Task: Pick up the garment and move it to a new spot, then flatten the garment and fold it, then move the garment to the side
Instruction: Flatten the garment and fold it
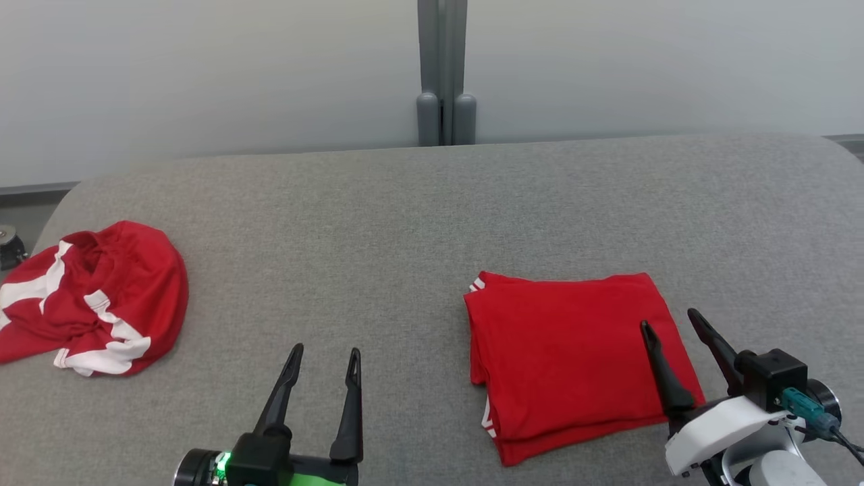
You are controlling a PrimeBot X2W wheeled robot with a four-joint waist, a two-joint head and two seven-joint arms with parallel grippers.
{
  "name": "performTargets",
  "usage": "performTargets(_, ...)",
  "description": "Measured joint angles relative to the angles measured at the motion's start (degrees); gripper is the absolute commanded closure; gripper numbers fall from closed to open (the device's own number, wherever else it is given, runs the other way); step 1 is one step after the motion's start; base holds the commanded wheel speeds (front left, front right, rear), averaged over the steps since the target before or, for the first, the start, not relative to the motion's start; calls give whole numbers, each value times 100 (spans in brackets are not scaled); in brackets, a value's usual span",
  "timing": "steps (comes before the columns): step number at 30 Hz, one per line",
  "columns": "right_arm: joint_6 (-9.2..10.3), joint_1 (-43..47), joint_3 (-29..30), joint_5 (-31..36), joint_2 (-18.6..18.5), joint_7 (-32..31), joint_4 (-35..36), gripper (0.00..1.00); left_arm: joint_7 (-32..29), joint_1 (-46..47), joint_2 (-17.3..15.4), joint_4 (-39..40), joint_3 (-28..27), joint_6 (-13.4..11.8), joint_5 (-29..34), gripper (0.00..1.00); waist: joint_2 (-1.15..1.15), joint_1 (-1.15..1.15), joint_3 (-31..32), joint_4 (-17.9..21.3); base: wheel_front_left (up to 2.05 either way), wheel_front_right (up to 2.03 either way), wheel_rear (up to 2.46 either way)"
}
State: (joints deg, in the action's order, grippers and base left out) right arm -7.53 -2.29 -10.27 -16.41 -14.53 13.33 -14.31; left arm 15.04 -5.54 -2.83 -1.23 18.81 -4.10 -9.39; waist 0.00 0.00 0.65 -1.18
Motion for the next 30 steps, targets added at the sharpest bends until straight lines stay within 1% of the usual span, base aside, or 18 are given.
performTargets(3,0,8,-48,-24,15,149,-162,0,0,-86,0,-21,-91,1,-10,0,0,0,62,162,0,0,0)
performTargets(9,0,287,-3,55,129,172,523,0,0,-317,0,-100,-347,10,-26,0,0,0,237,429,0,0,0)
performTargets(16,0,685,186,27,316,172,858,0,0,-691,-1,-104,-558,46,-45,0,0,0,506,581,0,0,0)
performTargets(21,0,830,263,13,357,172,924,0,0,-812,-1,-66,-651,57,-31,0,0,0,635,587,0,0,0)
performTargets(30,0,878,201,3,350,172,937,0,1,-827,-1,-14,-689,56,-8,0,0,0,695,441,0,0,0)
